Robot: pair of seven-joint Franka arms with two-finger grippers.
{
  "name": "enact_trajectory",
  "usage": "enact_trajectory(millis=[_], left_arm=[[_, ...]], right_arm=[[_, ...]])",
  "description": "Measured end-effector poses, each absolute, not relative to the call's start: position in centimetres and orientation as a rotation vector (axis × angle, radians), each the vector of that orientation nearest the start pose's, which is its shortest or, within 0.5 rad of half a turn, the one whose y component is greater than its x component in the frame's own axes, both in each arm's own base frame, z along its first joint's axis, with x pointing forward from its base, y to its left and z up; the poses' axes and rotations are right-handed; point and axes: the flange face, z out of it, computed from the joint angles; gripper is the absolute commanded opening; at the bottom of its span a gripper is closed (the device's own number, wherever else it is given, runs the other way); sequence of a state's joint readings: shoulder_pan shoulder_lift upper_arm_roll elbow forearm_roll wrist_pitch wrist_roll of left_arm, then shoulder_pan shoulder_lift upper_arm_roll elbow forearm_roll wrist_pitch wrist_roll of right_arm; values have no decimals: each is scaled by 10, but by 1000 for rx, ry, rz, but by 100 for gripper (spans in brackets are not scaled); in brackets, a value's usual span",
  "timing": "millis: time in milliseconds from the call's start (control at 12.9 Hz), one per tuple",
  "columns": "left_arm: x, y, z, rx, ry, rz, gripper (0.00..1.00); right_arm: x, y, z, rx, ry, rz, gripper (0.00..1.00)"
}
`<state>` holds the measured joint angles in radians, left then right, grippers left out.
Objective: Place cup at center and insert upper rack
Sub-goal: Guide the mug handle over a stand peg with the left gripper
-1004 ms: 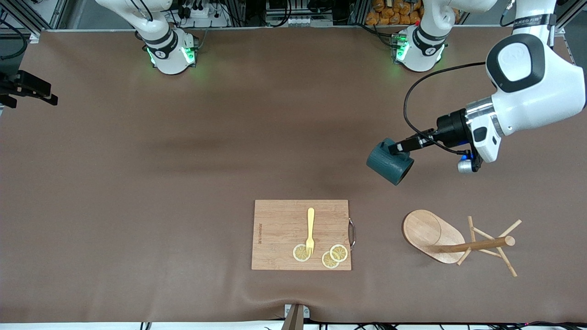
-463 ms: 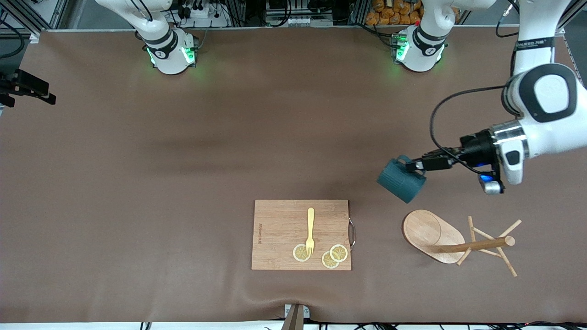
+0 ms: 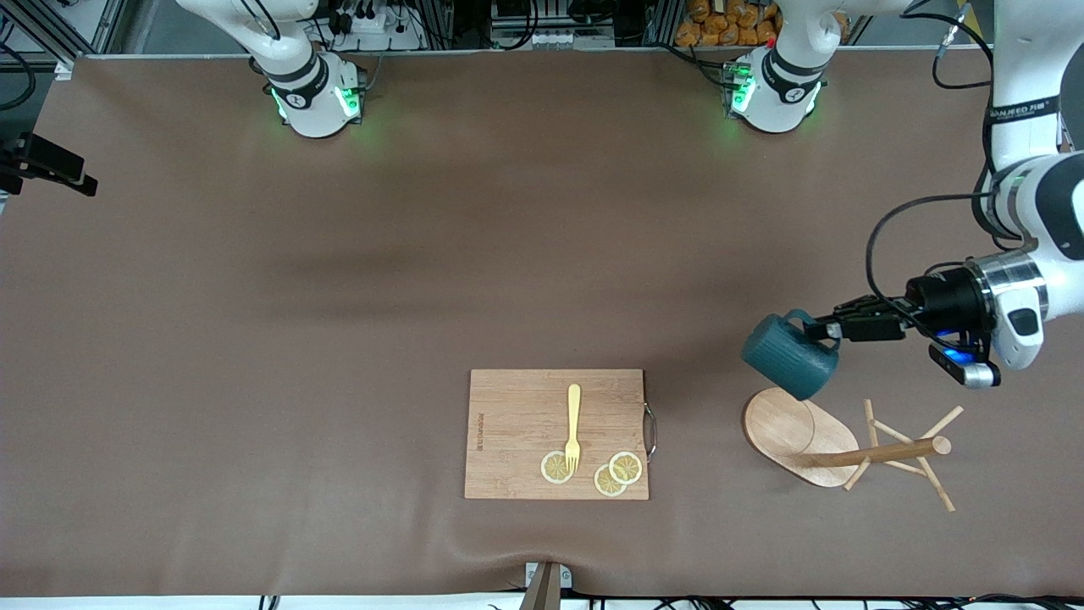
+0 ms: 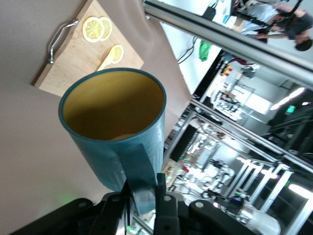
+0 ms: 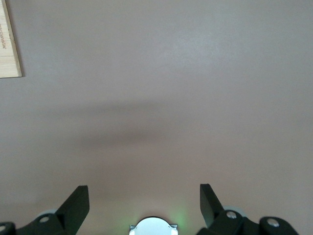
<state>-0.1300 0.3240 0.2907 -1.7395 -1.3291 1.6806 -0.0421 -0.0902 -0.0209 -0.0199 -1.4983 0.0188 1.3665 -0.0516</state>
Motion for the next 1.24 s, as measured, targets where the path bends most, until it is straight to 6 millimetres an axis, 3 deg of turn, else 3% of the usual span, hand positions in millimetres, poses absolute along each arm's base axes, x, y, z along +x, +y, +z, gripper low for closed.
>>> enact_trajectory(millis=[386,850,1236], left_arm=[[648,18,402,1705,577,-244,0],[654,51,388,1573,608,-215,0],[657,68,338,1468,577,-195,0]], right_arm=[[523,-54,653,-3108,84,169,100],[524,-52,653,-3109,81,169,100],[524,-52,653,-3109,81,168,100]])
